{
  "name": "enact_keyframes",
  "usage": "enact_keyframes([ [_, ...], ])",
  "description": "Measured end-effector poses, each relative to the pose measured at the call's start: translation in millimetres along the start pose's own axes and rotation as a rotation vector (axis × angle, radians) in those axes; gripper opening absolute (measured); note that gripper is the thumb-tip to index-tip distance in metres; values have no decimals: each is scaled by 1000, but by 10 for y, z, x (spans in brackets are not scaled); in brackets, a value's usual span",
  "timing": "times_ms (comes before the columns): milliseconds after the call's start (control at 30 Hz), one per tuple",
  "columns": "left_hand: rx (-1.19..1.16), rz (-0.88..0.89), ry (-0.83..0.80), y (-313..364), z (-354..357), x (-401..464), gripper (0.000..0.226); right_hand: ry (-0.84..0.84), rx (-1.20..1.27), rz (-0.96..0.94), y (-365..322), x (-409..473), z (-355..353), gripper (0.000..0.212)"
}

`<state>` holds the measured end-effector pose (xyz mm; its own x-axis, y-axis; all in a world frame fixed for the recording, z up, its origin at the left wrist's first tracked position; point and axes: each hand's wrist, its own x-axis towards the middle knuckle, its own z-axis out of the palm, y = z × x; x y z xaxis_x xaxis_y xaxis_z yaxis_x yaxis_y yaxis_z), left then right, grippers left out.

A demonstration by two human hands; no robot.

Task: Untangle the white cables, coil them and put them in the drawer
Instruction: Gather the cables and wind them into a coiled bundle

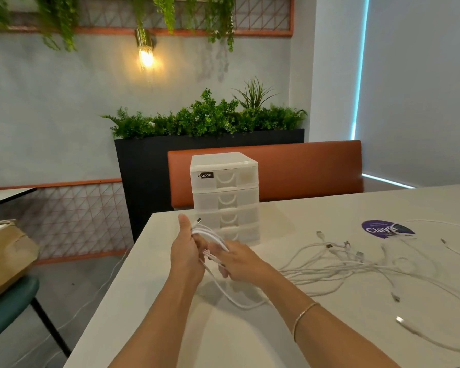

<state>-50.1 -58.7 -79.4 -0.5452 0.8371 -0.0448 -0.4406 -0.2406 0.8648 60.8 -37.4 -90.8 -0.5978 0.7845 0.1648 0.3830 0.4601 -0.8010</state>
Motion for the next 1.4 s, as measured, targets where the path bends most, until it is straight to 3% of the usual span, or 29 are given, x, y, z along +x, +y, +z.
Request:
enact_keyframes([
  [133, 278, 93, 4, 6, -71, 108, 54, 46, -203, -26, -9, 65, -54, 47],
  [333, 292, 12, -32, -49, -62, 179, 49, 50, -416, 1, 152, 160, 1, 41],
  [500, 13, -108, 54, 18, -56, 165, 42, 3, -201, -35, 54, 64, -83, 38],
  [600, -268, -127, 4, 101, -157, 233, 50, -94, -262, -36, 98, -65, -361, 38],
  [767, -372, -130, -17, 151, -316, 320, 70, -78, -585, 165, 573, -274, -1005, 55],
  [900, -356, -109, 32, 115, -304, 303, 55, -16, -938, 295, 944, -477, -1550, 52],
  [1100, -340, -104, 64, 19, -188, 247, 51, 116, -1397, 380, 1131, -639, -2092, 54],
  [1167, -352, -80, 71, 35, -219, 247, 51, 193, -1449, 399, 1194, -682, -2230, 54],
  [1267, -368, -54, 86, 35, -271, 271, 55, 220, -1316, 581, 1389, -718, -2353, 52],
  [1400, -403, -58, 86, -14, -259, 294, 71, 2, -1195, 832, 1316, -662, -2297, 79],
])
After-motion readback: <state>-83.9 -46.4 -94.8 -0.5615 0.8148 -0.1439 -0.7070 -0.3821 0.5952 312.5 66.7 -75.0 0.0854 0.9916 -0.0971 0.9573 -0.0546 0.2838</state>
